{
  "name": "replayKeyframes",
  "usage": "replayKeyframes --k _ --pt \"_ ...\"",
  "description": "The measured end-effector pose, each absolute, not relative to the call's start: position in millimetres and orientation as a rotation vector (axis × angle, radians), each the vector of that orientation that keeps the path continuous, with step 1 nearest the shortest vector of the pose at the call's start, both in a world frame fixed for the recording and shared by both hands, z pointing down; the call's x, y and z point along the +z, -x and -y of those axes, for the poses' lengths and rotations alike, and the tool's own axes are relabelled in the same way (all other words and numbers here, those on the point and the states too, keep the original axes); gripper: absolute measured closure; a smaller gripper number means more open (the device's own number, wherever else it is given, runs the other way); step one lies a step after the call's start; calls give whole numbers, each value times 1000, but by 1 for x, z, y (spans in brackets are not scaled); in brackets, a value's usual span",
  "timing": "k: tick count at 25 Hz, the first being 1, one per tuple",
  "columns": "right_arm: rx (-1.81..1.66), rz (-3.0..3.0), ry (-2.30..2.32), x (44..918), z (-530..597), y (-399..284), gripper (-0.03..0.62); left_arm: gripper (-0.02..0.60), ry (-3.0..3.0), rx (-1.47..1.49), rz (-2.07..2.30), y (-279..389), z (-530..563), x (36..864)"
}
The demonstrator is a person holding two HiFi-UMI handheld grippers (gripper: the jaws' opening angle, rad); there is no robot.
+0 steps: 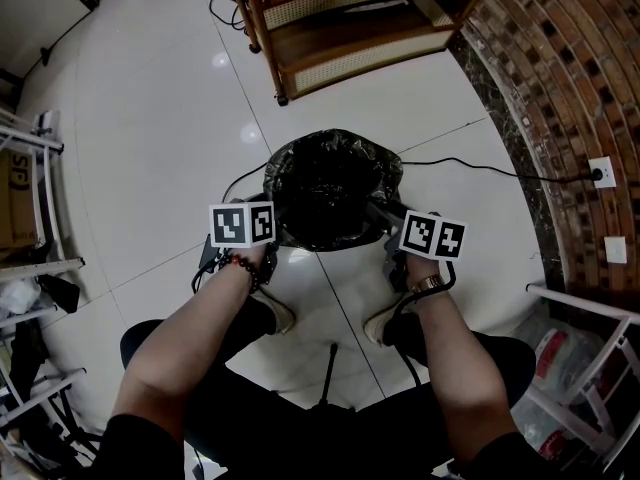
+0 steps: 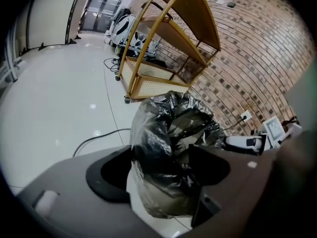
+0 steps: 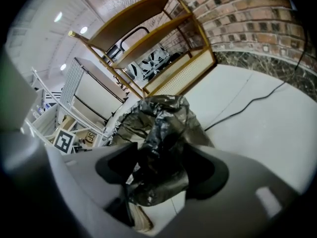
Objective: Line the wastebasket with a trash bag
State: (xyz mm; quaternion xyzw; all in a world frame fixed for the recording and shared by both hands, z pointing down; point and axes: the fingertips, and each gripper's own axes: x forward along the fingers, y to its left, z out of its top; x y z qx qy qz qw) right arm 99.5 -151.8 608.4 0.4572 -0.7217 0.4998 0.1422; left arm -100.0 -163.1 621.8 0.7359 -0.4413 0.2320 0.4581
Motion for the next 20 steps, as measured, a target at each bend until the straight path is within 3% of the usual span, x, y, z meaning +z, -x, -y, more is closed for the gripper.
replayKeyframes --k 7,14,20 --pt "1414 2104 -1340 593 151 -108 233 195 -1850 577 1144 112 165 608" --pt "1317 2086 -1448 571 146 -133 233 189 -1878 567 1195 124 162 587" --pt "1180 2057 -1384 566 140 -111 235 189 -1936 609 1226 123 158 566"
